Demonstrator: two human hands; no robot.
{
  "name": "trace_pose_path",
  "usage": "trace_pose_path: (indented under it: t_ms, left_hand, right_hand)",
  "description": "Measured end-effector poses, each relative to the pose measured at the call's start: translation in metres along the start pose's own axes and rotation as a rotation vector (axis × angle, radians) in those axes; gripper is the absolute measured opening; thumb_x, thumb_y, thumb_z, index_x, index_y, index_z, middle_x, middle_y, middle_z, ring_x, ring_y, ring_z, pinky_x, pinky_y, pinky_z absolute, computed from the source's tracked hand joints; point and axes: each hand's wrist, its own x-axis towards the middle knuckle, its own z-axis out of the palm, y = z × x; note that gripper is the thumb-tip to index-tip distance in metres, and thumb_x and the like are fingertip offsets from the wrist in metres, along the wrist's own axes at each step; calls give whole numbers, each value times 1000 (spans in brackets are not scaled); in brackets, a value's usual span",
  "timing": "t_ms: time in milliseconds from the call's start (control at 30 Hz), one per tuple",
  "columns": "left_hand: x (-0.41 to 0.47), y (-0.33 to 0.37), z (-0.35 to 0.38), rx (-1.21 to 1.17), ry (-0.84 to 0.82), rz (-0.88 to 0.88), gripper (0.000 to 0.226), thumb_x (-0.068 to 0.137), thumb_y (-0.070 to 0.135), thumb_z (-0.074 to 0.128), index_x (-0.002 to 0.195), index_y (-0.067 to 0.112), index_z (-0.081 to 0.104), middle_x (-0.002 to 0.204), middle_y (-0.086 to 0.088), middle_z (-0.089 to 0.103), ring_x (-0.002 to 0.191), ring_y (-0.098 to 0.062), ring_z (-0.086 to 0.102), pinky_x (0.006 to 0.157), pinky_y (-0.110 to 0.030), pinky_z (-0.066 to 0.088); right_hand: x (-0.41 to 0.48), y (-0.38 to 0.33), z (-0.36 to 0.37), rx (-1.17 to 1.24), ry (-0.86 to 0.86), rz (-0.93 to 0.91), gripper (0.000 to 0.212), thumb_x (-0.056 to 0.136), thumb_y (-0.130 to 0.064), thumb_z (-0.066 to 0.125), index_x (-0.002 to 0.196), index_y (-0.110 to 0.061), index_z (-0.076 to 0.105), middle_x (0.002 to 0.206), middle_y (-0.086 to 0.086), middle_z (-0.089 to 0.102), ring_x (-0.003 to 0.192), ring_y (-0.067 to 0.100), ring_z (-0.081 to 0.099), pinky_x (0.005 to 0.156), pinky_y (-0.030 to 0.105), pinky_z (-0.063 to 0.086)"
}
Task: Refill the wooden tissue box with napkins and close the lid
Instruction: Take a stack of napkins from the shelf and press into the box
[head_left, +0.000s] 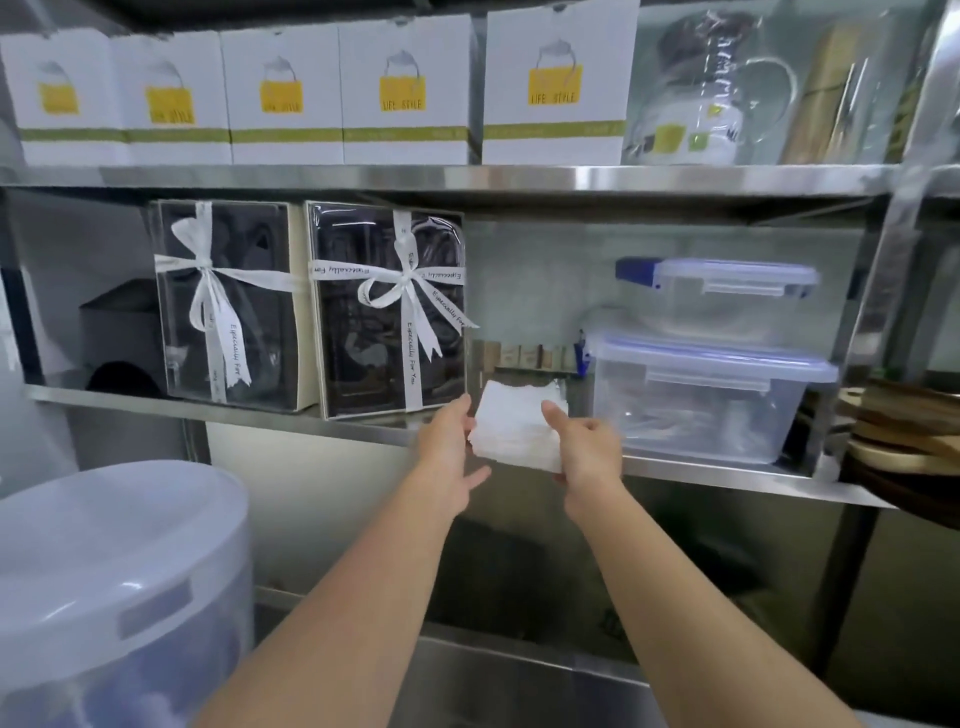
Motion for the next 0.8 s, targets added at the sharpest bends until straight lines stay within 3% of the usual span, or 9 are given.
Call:
trace_pose_path:
  t_ms: [100, 200, 300, 400, 467, 567, 700, 800]
  left_hand:
    - [-11, -2, -2, -125, 4, -58, 19, 91, 26, 52, 98, 9, 57, 96, -9, 61, 89, -23, 58, 91, -43, 47]
    - [-20, -3, -9, -276, -11, -178, 24, 90, 31, 53, 88, 6, 51, 89, -13, 61, 82, -27, 61, 85, -42, 52]
    - [-27, -5, -16, -384, -24, -310, 45, 85, 40, 59, 110, 5, 46, 97, -18, 60, 82, -32, 63, 60, -40, 53]
    - [-36, -11, -25, -362, -110, -407, 63, 79, 52, 62, 117, 3, 48, 97, -19, 63, 81, -34, 64, 49, -36, 50]
    - [-42, -15, -32, -253, -180, -430, 68, 75, 61, 59, 115, 6, 56, 97, -19, 66, 85, -36, 65, 52, -35, 53]
    - [-54, -19, -43, -119, -228, -441, 70, 71, 69, 56, 106, 9, 65, 90, -17, 71, 84, -36, 67, 64, -36, 55]
    - [-91, -13, -51, -29, -235, -423, 64, 67, 63, 64, 97, 7, 64, 85, -15, 70, 81, -33, 66, 63, -34, 51]
    - [-123, -2, -58, 28, -293, -409, 64, 66, 67, 60, 86, 7, 66, 77, -14, 72, 73, -30, 69, 62, -33, 52]
  right_hand:
    - [-6, -1, 0, 192, 16, 103, 30, 80, -21, 73, 97, -14, 50, 105, 8, 55, 102, 31, 58, 96, 49, 51]
    - [-12, 0, -8, 190, 13, 144, 25, 79, -8, 72, 95, -11, 53, 107, 11, 58, 100, 31, 60, 92, 46, 54]
    - [-20, 1, -17, 134, -17, 170, 21, 80, -1, 70, 92, -9, 55, 105, 11, 57, 98, 30, 59, 89, 42, 56]
    - [-32, 2, -29, 95, -103, 187, 20, 79, 2, 69, 94, -6, 59, 100, 10, 59, 100, 30, 59, 86, 42, 57]
    - [-41, 3, -38, 42, -159, 160, 17, 78, 3, 69, 84, -9, 59, 98, 10, 60, 99, 30, 59, 83, 43, 57]
    - [-58, 3, -53, -56, -198, 106, 16, 77, 4, 69, 84, -7, 59, 101, 13, 60, 96, 29, 60, 74, 37, 57]
    - [-90, -8, -77, -138, -250, 61, 14, 79, 4, 67, 80, -6, 57, 99, 15, 61, 93, 29, 60, 62, 30, 52]
    - [-117, -23, -101, -147, -384, 45, 12, 79, 5, 67, 79, -5, 59, 91, 15, 61, 84, 25, 60, 58, 29, 50]
